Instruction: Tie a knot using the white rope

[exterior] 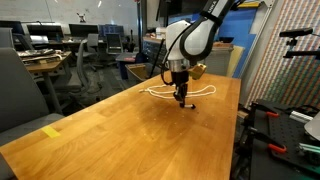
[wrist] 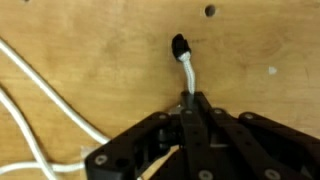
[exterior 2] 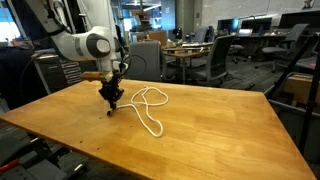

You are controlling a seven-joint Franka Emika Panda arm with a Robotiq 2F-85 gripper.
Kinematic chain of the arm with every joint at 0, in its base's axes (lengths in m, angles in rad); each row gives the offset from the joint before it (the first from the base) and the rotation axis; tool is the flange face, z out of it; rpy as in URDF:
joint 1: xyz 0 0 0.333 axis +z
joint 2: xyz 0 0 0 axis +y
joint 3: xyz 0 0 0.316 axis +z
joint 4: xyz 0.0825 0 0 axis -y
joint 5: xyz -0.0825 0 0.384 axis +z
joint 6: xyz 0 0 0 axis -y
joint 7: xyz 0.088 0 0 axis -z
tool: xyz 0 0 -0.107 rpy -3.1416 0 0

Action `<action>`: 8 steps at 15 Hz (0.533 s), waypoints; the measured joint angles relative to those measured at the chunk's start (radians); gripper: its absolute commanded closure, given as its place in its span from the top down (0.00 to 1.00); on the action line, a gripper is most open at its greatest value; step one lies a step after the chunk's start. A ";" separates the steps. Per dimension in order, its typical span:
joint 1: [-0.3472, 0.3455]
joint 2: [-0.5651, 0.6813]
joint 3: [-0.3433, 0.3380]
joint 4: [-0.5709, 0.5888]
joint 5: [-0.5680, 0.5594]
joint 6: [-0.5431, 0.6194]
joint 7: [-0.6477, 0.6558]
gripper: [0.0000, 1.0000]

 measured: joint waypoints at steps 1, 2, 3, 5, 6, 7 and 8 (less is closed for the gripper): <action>-0.005 -0.010 0.000 -0.021 0.002 -0.012 0.004 0.12; -0.018 -0.022 0.001 -0.041 0.009 -0.020 0.004 0.11; -0.036 -0.032 0.003 -0.060 0.019 -0.024 0.001 0.13; -0.082 -0.046 0.016 -0.090 0.062 -0.023 -0.023 0.12; -0.106 -0.050 0.026 -0.099 0.089 -0.022 -0.044 0.10; -0.128 -0.055 0.037 -0.109 0.115 -0.021 -0.065 0.11; -0.148 -0.059 0.047 -0.118 0.140 -0.021 -0.084 0.36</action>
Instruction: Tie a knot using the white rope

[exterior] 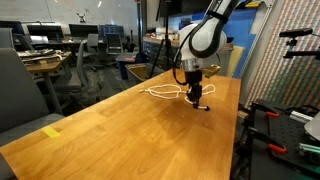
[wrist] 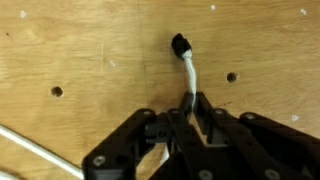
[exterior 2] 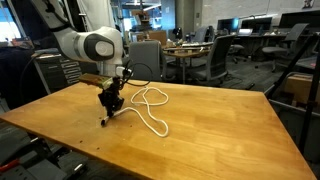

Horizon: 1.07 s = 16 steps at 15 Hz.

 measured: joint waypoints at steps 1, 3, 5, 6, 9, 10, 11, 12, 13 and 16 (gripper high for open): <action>-0.017 -0.004 0.008 -0.009 0.020 0.000 -0.018 0.38; -0.038 -0.012 0.016 -0.027 0.028 0.014 -0.062 0.50; -0.033 -0.022 0.006 -0.049 -0.050 0.038 -0.087 0.66; -0.025 -0.030 0.000 -0.061 -0.098 0.042 -0.087 0.75; 0.025 -0.083 -0.025 -0.096 -0.257 0.049 -0.067 0.96; 0.042 -0.108 -0.030 -0.105 -0.309 0.050 -0.056 0.99; 0.057 -0.132 -0.031 -0.111 -0.356 0.053 -0.048 1.00; 0.070 -0.155 -0.032 -0.114 -0.402 0.058 -0.042 1.00; 0.081 -0.176 -0.032 -0.114 -0.445 0.062 -0.040 1.00; 0.090 -0.215 -0.033 -0.103 -0.564 0.112 -0.046 1.00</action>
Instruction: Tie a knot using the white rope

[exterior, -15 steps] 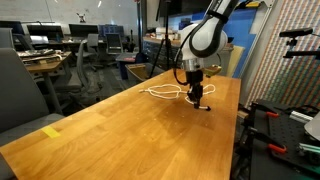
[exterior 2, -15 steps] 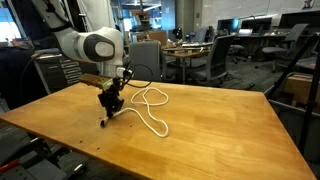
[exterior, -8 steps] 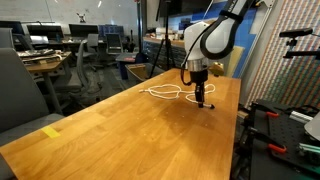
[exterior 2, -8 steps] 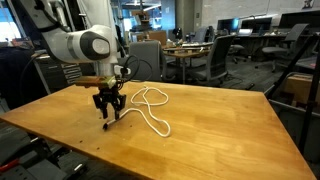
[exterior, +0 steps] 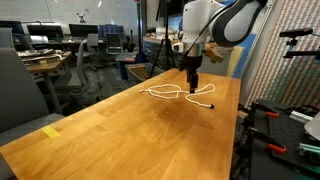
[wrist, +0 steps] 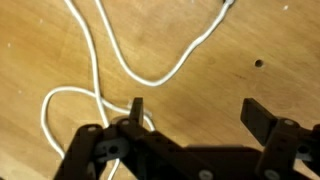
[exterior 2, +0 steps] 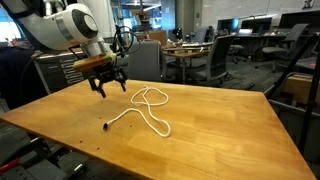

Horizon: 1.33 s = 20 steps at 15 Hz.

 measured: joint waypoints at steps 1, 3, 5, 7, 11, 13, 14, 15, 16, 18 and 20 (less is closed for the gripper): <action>-0.003 0.001 -0.002 0.006 -0.028 0.033 -0.016 1.00; -0.011 0.010 -0.006 0.015 -0.047 0.067 -0.044 1.00; -0.014 0.015 -0.006 0.017 -0.049 0.072 -0.056 1.00; -0.015 0.017 -0.007 0.013 -0.049 0.067 -0.053 1.00; -0.028 0.042 -0.032 -0.002 -0.057 0.130 -0.011 1.00; -0.023 0.071 -0.056 0.017 -0.132 0.191 0.023 1.00; -0.016 0.090 -0.066 0.037 -0.171 0.208 0.034 1.00; -0.006 0.111 -0.076 0.067 -0.211 0.220 0.048 1.00; 0.008 0.134 -0.084 0.104 -0.246 0.222 0.062 1.00; 0.036 0.187 -0.089 0.187 -0.279 0.219 0.079 1.00; 0.047 0.250 -0.071 0.258 -0.266 0.216 0.076 1.00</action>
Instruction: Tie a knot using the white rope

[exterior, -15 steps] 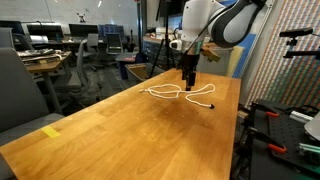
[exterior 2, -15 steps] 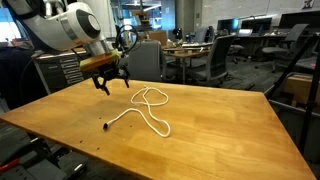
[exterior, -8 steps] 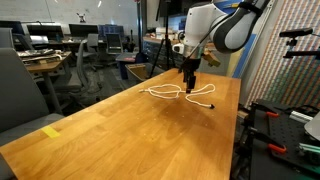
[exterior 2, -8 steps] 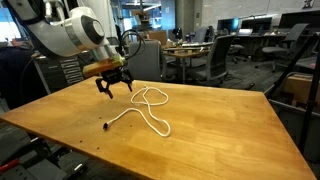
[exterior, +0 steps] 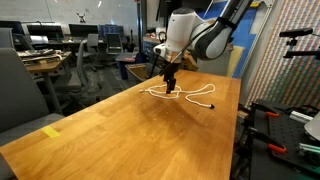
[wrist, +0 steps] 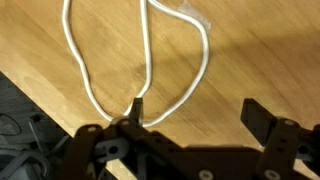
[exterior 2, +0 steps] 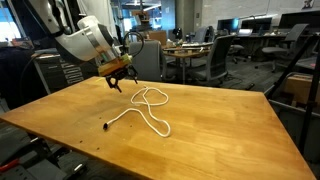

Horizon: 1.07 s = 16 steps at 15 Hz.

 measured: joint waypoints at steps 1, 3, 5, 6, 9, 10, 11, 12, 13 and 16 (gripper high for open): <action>0.000 0.031 0.012 0.028 0.009 -0.002 -0.001 1.00; 0.000 0.091 0.029 0.076 0.033 -0.015 -0.003 0.99; 0.000 0.138 0.035 0.115 0.062 -0.032 -0.010 0.74; 0.000 0.155 0.035 0.131 0.069 -0.037 -0.012 0.70; 0.001 0.181 0.034 0.164 0.083 -0.052 -0.016 0.44; 0.000 0.183 0.035 0.170 0.101 -0.057 -0.023 0.37; -0.002 0.185 0.038 0.175 0.124 -0.061 -0.035 0.28; -0.008 0.187 0.043 0.181 0.152 -0.064 -0.049 0.22; -0.014 0.190 0.049 0.187 0.182 -0.067 -0.064 0.13; -0.038 0.194 0.065 0.203 0.277 -0.078 -0.117 0.03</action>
